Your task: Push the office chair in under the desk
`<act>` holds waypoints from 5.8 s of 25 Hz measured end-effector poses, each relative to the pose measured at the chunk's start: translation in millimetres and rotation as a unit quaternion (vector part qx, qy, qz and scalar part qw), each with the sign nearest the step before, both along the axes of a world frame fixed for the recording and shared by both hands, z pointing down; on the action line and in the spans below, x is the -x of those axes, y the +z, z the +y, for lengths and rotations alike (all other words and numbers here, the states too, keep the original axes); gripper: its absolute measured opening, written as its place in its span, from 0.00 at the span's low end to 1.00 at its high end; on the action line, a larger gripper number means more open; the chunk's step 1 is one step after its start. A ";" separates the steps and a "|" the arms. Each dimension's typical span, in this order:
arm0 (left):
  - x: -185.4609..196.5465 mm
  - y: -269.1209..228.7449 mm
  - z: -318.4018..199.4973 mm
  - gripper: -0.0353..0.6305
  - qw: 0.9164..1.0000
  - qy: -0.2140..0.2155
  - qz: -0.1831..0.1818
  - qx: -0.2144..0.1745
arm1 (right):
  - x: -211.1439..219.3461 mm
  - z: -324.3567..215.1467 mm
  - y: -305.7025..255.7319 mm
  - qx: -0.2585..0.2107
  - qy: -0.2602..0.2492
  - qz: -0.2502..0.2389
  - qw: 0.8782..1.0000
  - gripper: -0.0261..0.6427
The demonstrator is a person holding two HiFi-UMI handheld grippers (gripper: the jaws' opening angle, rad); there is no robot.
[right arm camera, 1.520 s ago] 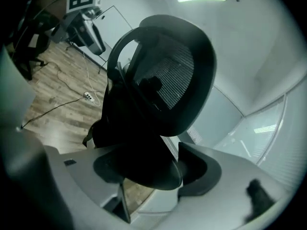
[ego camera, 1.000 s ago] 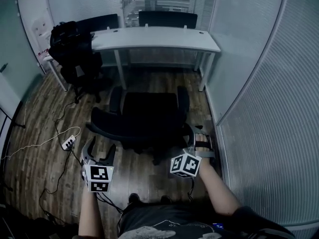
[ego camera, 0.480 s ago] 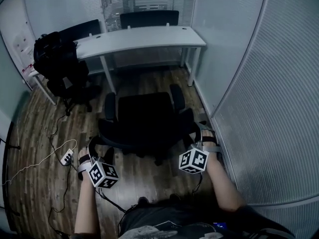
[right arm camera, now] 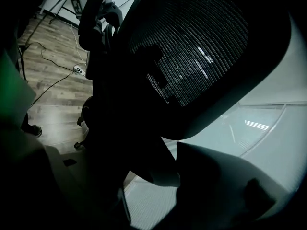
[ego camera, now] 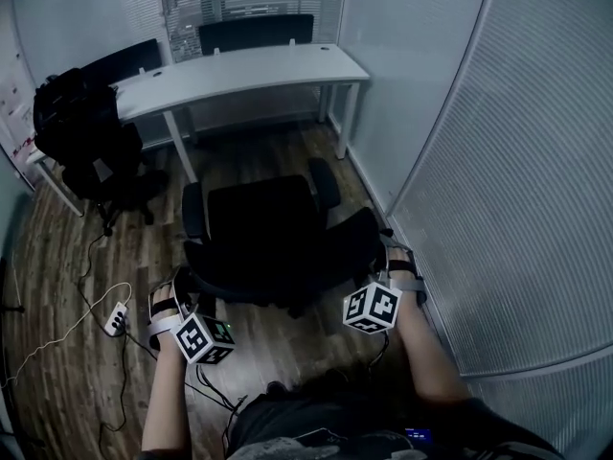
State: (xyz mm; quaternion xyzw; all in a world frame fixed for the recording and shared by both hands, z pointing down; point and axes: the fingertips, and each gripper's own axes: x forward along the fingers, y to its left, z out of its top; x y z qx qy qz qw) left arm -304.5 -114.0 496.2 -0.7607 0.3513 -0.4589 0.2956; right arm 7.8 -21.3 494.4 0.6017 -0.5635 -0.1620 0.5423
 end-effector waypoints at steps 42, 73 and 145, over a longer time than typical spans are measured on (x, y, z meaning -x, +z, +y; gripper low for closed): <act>-55.4 23.6 -153.1 0.43 0.993 0.104 -0.051 0.002 | -31.4 -95.8 -0.4 -0.002 0.067 -0.001 0.998 0.44; -217.1 28.5 -312.7 0.39 0.992 0.092 -0.078 -0.048 | -212.0 -300.1 12.6 0.039 0.035 0.015 0.999 0.44; -355.3 36.8 -857.5 0.43 0.992 0.080 -0.066 -0.069 | -348.9 -837.8 17.9 0.029 0.015 0.009 0.999 0.44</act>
